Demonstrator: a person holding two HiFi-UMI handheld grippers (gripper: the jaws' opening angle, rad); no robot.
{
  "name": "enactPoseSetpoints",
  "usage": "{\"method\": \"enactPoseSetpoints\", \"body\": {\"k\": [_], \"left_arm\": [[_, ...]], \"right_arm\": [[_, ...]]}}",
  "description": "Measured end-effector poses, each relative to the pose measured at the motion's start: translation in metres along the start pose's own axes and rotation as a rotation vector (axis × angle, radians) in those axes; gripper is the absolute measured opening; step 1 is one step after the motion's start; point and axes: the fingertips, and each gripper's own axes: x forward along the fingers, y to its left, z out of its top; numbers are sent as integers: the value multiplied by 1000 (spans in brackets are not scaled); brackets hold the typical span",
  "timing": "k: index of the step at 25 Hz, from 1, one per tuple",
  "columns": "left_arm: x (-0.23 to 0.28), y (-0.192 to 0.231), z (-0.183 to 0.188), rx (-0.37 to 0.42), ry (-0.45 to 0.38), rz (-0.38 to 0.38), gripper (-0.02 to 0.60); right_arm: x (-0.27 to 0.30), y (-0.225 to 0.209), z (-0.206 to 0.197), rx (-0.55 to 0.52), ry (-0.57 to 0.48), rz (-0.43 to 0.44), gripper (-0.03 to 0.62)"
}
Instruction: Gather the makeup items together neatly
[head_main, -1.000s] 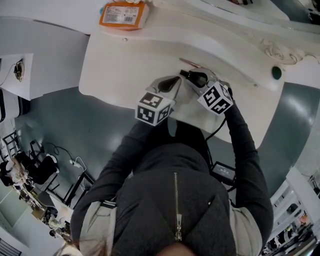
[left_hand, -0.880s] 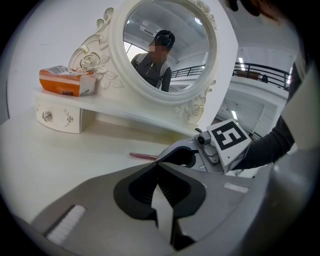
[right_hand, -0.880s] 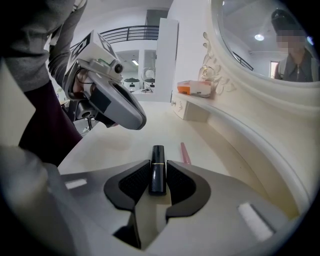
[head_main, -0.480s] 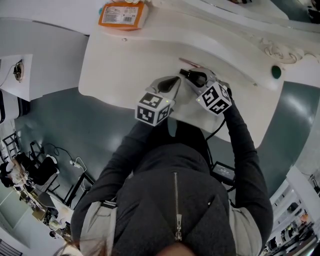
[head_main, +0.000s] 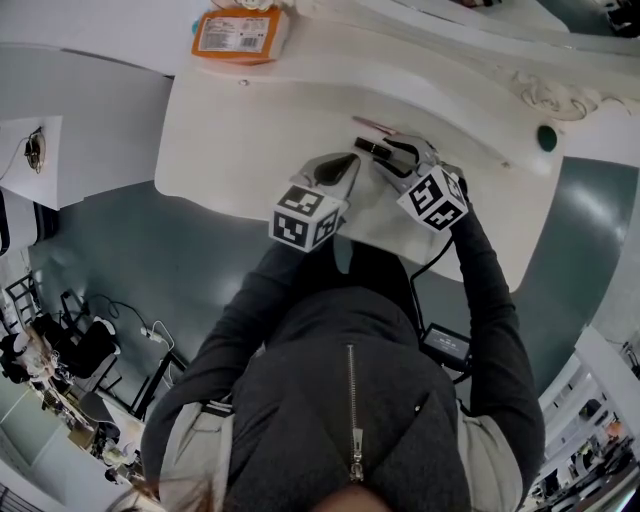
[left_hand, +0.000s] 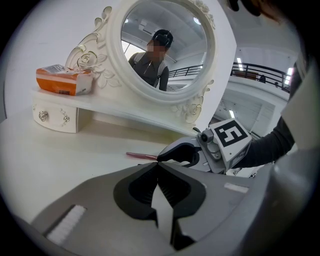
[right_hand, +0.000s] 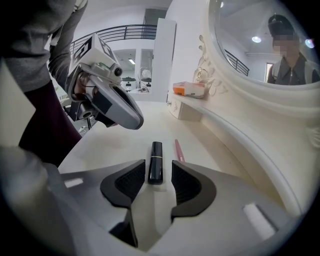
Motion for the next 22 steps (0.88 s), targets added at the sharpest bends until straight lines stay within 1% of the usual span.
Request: {"method": "enactPoseSetpoints", "body": {"k": [5,8,10,14,19,22], "left_arm": [[3,-7,3,18,-2,-21,11],[5,-13,8,32,-8,-36,11],[8,-18,12,42,-12,-48,11],[14,-29,20,68,-19,-77,11],[18,-43,34,100,-44,-115,11],[17,-51,45,115,-66,-139,11]], "right_arm": [[-14,0,-4,12,2,-26,172],[-29,-6,-7,63,-10,-63,172],[-42,-15,-8,154,-42,-109,172],[-71,-36,-6,375,-163,-226,172],[-101,-51,10,548,-301,-343,169],[-116,-54,25,681,-412,-381,160]]}}
